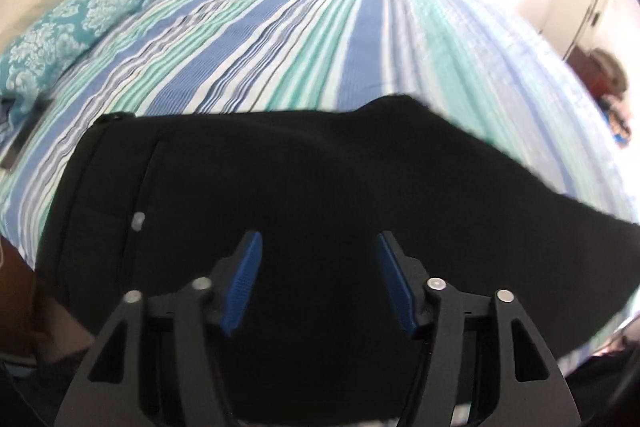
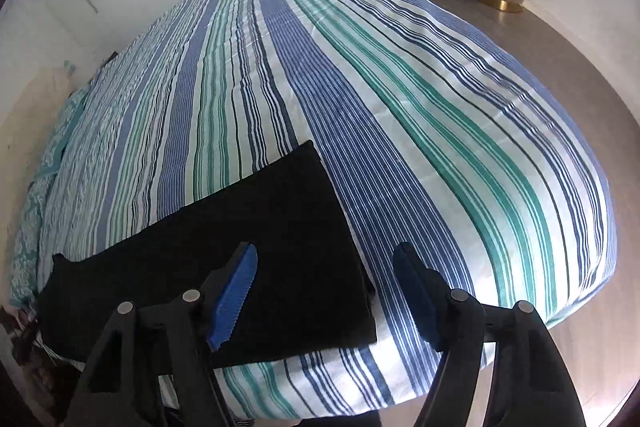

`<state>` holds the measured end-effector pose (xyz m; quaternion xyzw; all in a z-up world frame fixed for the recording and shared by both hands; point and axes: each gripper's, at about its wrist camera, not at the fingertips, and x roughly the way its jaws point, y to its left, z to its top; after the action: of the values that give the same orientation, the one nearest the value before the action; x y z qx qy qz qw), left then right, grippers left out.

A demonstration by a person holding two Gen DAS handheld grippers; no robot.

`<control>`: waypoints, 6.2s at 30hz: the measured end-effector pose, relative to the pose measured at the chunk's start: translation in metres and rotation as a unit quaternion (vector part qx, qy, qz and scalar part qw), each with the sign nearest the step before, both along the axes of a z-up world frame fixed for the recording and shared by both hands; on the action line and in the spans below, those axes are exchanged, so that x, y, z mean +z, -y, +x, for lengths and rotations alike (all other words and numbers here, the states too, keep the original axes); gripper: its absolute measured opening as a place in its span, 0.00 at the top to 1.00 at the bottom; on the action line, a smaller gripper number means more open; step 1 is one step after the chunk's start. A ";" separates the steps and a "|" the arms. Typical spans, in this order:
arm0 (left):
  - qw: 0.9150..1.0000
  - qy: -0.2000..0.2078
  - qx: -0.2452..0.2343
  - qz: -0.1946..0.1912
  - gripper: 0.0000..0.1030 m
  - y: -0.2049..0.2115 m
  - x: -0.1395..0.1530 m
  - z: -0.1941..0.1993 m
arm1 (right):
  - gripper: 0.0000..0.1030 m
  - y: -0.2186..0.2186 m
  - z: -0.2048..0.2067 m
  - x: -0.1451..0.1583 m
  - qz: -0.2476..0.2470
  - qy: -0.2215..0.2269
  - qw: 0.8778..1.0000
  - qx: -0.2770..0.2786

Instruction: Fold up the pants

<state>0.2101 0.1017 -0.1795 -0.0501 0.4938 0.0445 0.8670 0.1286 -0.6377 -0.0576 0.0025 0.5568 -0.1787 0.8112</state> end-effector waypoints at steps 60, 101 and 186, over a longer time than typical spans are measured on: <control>0.995 -0.019 0.079 0.065 0.08 -0.097 0.009 -0.035 | 0.07 -0.192 -0.049 -0.068 0.041 0.005 0.994 0.106; 0.998 -0.002 -0.057 -0.030 0.08 0.062 0.013 -0.062 | 0.81 -0.015 -0.019 0.014 0.344 0.049 0.937 0.039; 0.998 0.021 0.024 -0.057 0.07 -0.099 0.022 -0.049 | 0.08 -0.267 -0.038 -0.084 0.014 -0.017 0.988 0.151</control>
<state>0.1612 0.2008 -0.1578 -0.1120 0.4756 0.0364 0.8717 0.0907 -0.3706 -0.1413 -0.0729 0.5667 -0.0463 0.8194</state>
